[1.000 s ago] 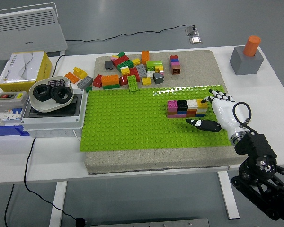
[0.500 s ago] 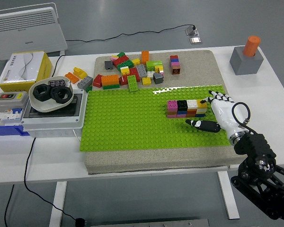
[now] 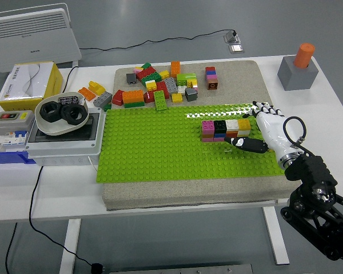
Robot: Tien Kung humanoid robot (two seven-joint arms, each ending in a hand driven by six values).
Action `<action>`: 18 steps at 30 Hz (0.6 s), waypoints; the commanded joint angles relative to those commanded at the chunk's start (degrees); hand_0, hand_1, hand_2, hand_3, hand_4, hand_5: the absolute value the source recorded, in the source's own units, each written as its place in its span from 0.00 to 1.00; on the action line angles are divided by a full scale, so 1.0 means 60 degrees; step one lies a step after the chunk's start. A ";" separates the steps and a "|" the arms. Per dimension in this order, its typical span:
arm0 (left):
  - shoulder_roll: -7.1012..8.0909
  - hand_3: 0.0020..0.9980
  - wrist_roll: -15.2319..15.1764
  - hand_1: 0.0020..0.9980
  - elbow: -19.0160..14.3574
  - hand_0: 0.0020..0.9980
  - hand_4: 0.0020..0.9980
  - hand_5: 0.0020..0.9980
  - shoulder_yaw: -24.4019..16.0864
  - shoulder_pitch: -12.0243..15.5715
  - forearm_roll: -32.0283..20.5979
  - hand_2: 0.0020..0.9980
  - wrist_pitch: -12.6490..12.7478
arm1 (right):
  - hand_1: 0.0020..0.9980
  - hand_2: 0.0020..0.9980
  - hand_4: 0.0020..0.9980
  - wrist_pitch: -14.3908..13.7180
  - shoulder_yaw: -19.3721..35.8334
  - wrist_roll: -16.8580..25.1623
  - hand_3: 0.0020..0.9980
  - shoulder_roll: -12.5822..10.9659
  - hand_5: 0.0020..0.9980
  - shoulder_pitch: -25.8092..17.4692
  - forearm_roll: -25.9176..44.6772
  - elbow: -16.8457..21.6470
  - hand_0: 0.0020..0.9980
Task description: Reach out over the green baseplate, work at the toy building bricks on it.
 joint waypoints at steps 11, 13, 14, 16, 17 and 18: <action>-0.0068 0.46 0.0105 0.73 -0.0006 0.79 0.65 0.41 0.0170 -0.0016 0.0000 0.64 0.0073 | 0.97 0.97 1.00 -0.0982 0.0983 0.0847 0.71 -0.0030 0.72 -0.0424 0.1163 0.0577 1.00; -0.0096 0.46 0.0119 0.73 -0.0015 0.79 0.65 0.41 0.0235 -0.0017 0.0000 0.64 0.0074 | 0.97 0.97 1.00 -0.1081 0.1291 0.0977 0.71 -0.0028 0.72 -0.0604 0.1278 0.0744 1.00; -0.0106 0.46 0.0123 0.73 -0.0021 0.79 0.65 0.41 0.0269 -0.0019 0.0000 0.64 0.0072 | 0.97 0.97 1.00 -0.1104 0.1435 0.1029 0.71 -0.0025 0.72 -0.0683 0.1313 0.0817 1.00; -0.0127 0.47 0.0130 0.73 -0.0036 0.79 0.64 0.40 0.0334 -0.0031 0.0000 0.64 0.0076 | 0.93 0.95 0.99 -0.1109 0.1831 0.1167 0.71 -0.0019 0.64 -0.0874 0.1386 0.1009 0.95; -0.0135 0.47 0.0132 0.73 -0.0042 0.79 0.64 0.40 0.0353 -0.0037 0.0000 0.64 0.0080 | 0.93 0.95 0.99 -0.1116 0.2014 0.1218 0.71 -0.0019 0.64 -0.0948 0.1409 0.1079 0.95; -0.0138 0.47 0.0133 0.73 -0.0046 0.79 0.64 0.40 0.0367 -0.0045 0.0000 0.64 0.0084 | 0.93 0.95 0.99 -0.1124 0.2173 0.1246 0.71 -0.0024 0.64 -0.1010 0.1409 0.1142 0.95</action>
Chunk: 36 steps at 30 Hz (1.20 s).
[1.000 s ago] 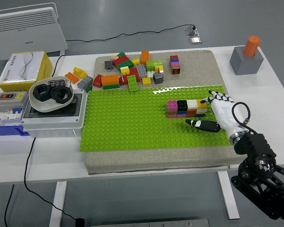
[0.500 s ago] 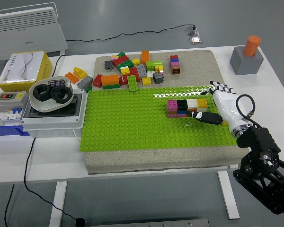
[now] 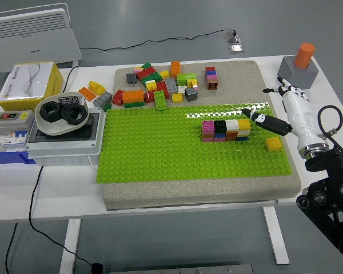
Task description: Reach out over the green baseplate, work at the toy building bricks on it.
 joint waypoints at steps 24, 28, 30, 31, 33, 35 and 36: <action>0.0153 0.48 0.0155 0.73 -0.0035 0.79 0.63 0.41 0.0465 -0.0213 -0.0008 0.65 -0.0053 | 0.31 0.33 1.00 0.0323 0.2303 -0.0539 0.55 -0.0210 0.42 -0.0418 0.0848 0.1425 0.59; 0.0186 0.49 0.0128 0.73 -0.0019 0.79 0.63 0.41 0.0356 -0.0149 0.0000 0.65 -0.0084 | 0.25 0.29 1.00 0.0386 0.2361 -0.0653 0.47 -0.0237 0.44 -0.0323 0.0625 0.1554 0.50; 0.0195 0.49 0.0114 0.73 -0.0011 0.79 0.63 0.41 0.0300 -0.0113 0.0000 0.65 -0.0103 | 0.25 0.29 1.00 0.0384 0.2290 -0.0630 0.47 -0.0251 0.44 -0.0274 0.0630 0.1566 0.50; 0.0196 0.49 0.0109 0.73 -0.0008 0.79 0.63 0.41 0.0281 -0.0100 0.0000 0.65 -0.0113 | 0.25 0.29 1.00 0.0375 0.2229 -0.0603 0.47 -0.0258 0.44 -0.0255 0.0643 0.1563 0.50; 0.0193 0.49 0.0104 0.73 -0.0004 0.79 0.63 0.41 0.0253 -0.0082 0.0000 0.65 -0.0135 | 0.25 0.29 1.00 0.0352 0.2102 -0.0548 0.47 -0.0269 0.44 -0.0226 0.0676 0.1554 0.50; 0.0169 0.48 0.0102 0.73 -0.0004 0.79 0.63 0.41 0.0212 -0.0059 0.0000 0.65 -0.0156 | 0.22 0.26 1.00 0.0313 0.1920 -0.0449 0.45 -0.0271 0.42 -0.0224 0.0703 0.1529 0.41; 0.0158 0.48 0.0102 0.73 -0.0003 0.79 0.63 0.41 0.0193 -0.0048 0.0000 0.65 -0.0162 | 0.22 0.26 1.00 0.0306 0.1851 -0.0408 0.45 -0.0272 0.42 -0.0230 0.0695 0.1516 0.41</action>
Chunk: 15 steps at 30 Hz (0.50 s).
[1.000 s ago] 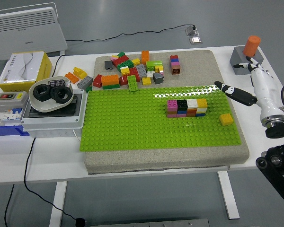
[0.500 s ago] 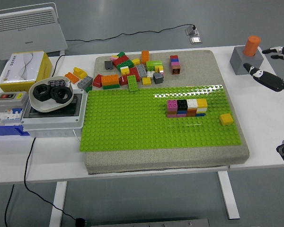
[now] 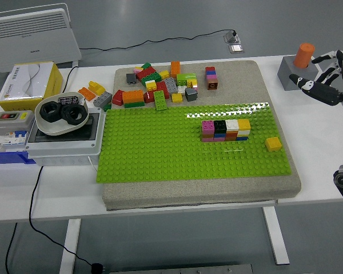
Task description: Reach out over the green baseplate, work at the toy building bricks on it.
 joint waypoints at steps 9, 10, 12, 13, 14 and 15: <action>-0.0068 0.48 0.0005 0.73 0.0007 0.79 0.63 0.41 -0.0100 0.0081 0.0000 0.65 -0.0051 | 0.16 0.24 1.00 -0.0382 0.0295 0.1088 0.48 -0.0085 0.43 -0.0133 0.0499 0.0449 0.22; -0.0069 0.47 0.0005 0.73 0.0008 0.79 0.63 0.41 -0.0103 0.0084 0.0000 0.65 -0.0053 | 0.07 0.19 1.00 -0.0396 0.0410 0.1223 0.45 -0.0092 0.44 -0.0131 0.0625 0.0557 0.04; -0.0070 0.47 0.0007 0.73 0.0012 0.79 0.63 0.41 -0.0116 0.0090 0.0000 0.65 -0.0058 | 0.07 0.19 1.00 -0.0414 0.0628 0.1712 0.45 -0.0095 0.44 -0.0098 0.1080 0.0815 0.04; -0.0069 0.47 0.0008 0.73 0.0013 0.79 0.63 0.41 -0.0117 0.0090 0.0000 0.65 -0.0061 | 0.07 0.19 1.00 -0.0411 0.0650 0.1909 0.45 -0.0088 0.44 -0.0084 0.1269 0.0871 0.04; -0.0068 0.47 0.0008 0.73 0.0015 0.79 0.63 0.41 -0.0114 0.0088 0.0000 0.65 -0.0064 | 0.07 0.19 1.00 -0.0400 0.0645 0.2121 0.45 -0.0076 0.44 -0.0072 0.1479 0.0903 0.04; -0.0067 0.47 0.0009 0.73 0.0016 0.79 0.63 0.41 -0.0112 0.0085 0.0000 0.65 -0.0067 | 0.07 0.19 1.00 -0.0356 0.0585 0.2326 0.45 -0.0057 0.44 -0.0068 0.1693 0.0893 0.04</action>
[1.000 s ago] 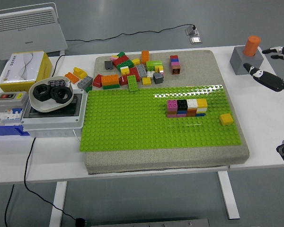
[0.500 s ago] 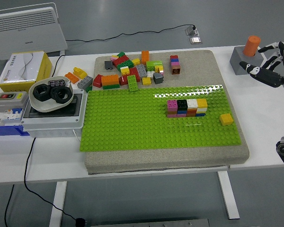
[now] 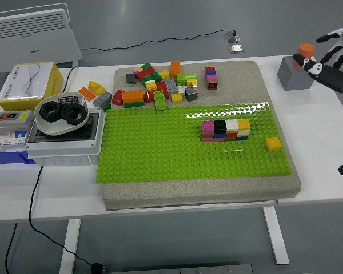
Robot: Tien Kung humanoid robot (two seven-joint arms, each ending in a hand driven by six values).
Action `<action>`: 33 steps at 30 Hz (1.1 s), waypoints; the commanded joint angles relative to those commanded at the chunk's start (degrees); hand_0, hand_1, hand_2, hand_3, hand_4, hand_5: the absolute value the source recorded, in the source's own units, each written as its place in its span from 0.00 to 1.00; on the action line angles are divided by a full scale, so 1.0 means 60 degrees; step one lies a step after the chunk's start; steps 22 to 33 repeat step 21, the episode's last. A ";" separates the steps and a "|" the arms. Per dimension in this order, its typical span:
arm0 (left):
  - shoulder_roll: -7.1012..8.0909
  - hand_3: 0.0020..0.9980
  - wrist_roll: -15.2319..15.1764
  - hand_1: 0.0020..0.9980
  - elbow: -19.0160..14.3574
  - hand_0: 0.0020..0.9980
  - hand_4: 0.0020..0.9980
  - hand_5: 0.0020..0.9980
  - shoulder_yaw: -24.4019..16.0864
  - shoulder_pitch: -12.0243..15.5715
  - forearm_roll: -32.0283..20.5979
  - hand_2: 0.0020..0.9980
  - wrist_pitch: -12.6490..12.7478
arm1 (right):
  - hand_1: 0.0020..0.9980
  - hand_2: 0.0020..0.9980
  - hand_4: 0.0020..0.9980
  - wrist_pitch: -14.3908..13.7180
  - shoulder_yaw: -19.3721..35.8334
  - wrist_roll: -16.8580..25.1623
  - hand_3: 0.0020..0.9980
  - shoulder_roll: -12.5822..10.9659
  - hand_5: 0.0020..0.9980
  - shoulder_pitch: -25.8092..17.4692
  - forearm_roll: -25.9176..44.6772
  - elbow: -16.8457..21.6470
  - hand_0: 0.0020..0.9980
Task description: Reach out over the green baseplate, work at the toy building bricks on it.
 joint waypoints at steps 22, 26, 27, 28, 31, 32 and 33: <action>-0.0023 0.47 0.0001 0.73 0.0013 0.79 0.64 0.41 -0.0069 -0.0033 0.0000 0.66 0.0008 | 0.93 0.94 1.00 0.4177 -0.1598 -0.3041 0.89 -0.0191 0.52 0.0102 -0.2111 0.0278 0.86; -0.0023 0.47 0.0001 0.73 0.0013 0.79 0.64 0.41 -0.0069 -0.0033 0.0000 0.66 0.0008 | 0.93 0.94 1.00 0.4177 -0.1598 -0.3041 0.89 -0.0191 0.52 0.0102 -0.2111 0.0278 0.86; -0.0023 0.47 0.0001 0.73 0.0013 0.79 0.64 0.41 -0.0069 -0.0033 0.0000 0.66 0.0008 | 0.93 0.94 1.00 0.4177 -0.1598 -0.3041 0.89 -0.0191 0.52 0.0102 -0.2111 0.0278 0.86; -0.0023 0.47 0.0001 0.73 0.0013 0.79 0.64 0.41 -0.0069 -0.0033 0.0000 0.66 0.0008 | 0.93 0.94 1.00 0.4177 -0.1598 -0.3041 0.89 -0.0191 0.52 0.0102 -0.2111 0.0278 0.86; -0.0023 0.47 0.0001 0.73 0.0013 0.79 0.64 0.41 -0.0069 -0.0033 0.0000 0.66 0.0008 | 0.93 0.94 1.00 0.4177 -0.1598 -0.3041 0.89 -0.0191 0.52 0.0102 -0.2111 0.0278 0.86; -0.0023 0.47 0.0001 0.73 0.0013 0.79 0.64 0.41 -0.0069 -0.0033 0.0000 0.66 0.0008 | 0.93 0.94 1.00 0.4177 -0.1598 -0.3041 0.89 -0.0191 0.52 0.0102 -0.2111 0.0278 0.86; -0.0023 0.47 0.0001 0.73 0.0013 0.79 0.64 0.41 -0.0069 -0.0033 0.0000 0.66 0.0008 | 0.93 0.94 1.00 0.4177 -0.1598 -0.3041 0.89 -0.0191 0.52 0.0102 -0.2111 0.0278 0.86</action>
